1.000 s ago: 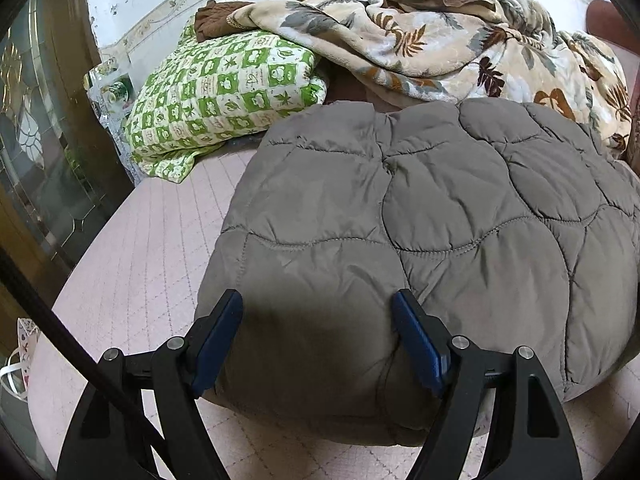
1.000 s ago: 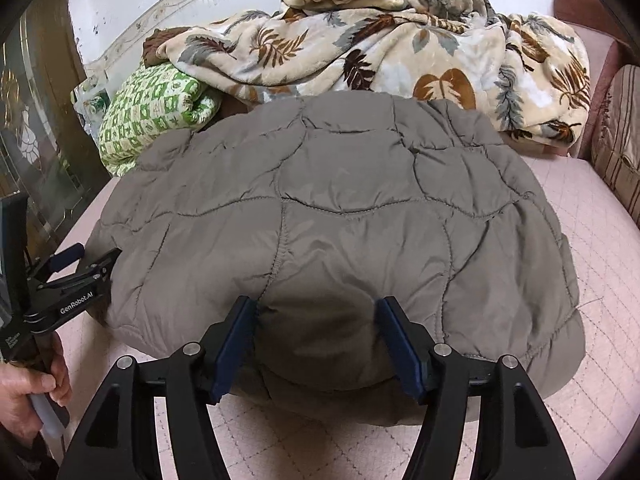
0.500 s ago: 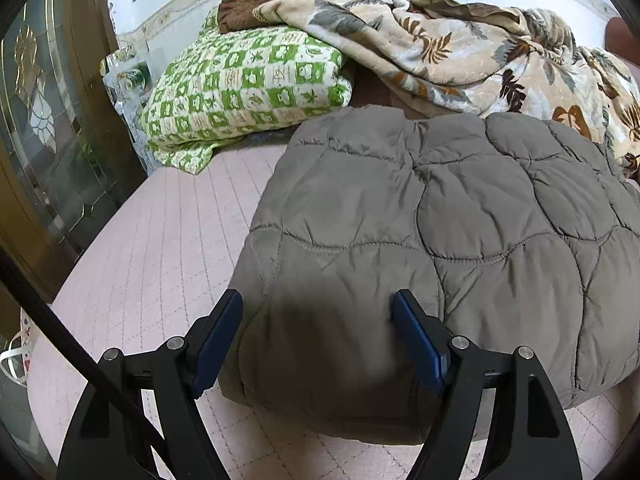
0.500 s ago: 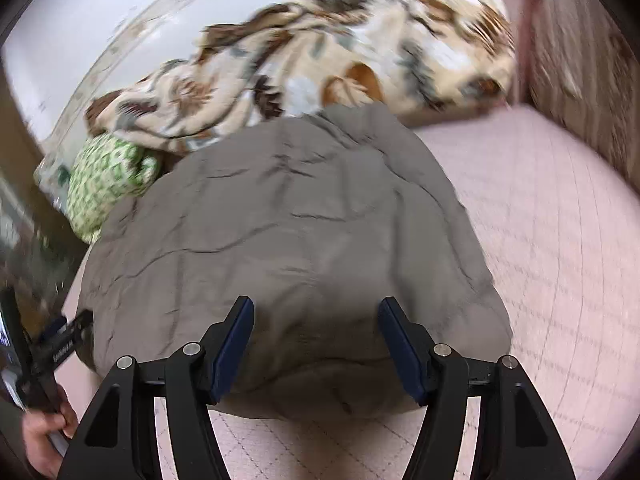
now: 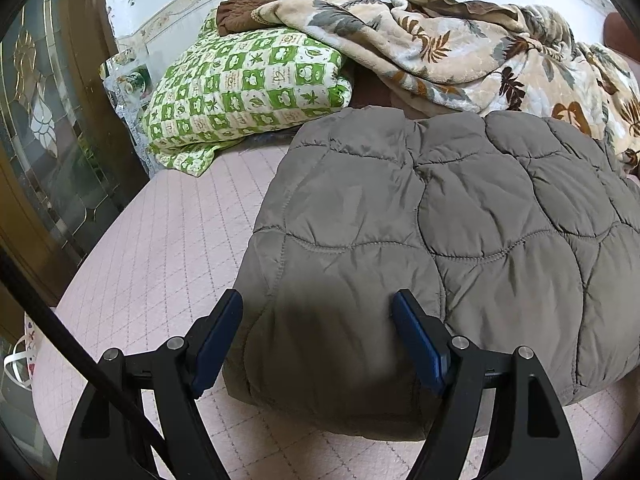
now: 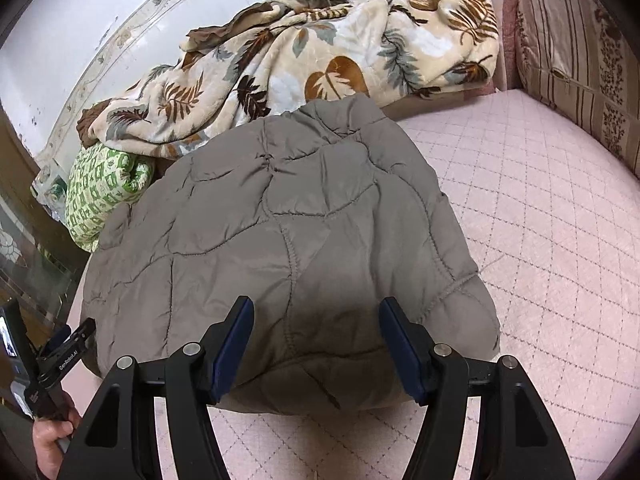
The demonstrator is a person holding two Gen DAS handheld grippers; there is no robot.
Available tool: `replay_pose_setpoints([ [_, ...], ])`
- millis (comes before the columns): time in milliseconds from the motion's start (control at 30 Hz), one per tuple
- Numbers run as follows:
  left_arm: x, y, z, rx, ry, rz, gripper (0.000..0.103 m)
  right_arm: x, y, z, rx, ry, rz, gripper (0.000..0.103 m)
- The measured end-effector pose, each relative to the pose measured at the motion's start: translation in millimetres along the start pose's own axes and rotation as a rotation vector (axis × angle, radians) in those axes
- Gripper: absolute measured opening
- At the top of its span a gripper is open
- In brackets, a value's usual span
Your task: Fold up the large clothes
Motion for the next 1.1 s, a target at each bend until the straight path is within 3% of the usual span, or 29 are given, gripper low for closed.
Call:
replay_pose_setpoints([
  [467,-8,-3,-5,0.013,-0.015,-0.013,0.077,4,-1,-16,0.011,0.025,0.006,0.069],
  [833,-32,-10,-12,0.065,-0.151,-0.060,0.077,9,0,-24,0.020,0.034,0.010,0.069],
  [1100,-44,-11,-7,0.048,-0.182,-0.081,0.077,13,1,-25,0.020,0.040,0.018,0.069],
])
Point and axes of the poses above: each gripper's, at about its wrist camera, not at the fingertips, and z roughly the way its jaws point, x to its right, y to its underside, the point moved 4 cm from there along z, roughly the way its jaws point, and after that the axes turned 7 degrees about -y, right-handed, at the moved point
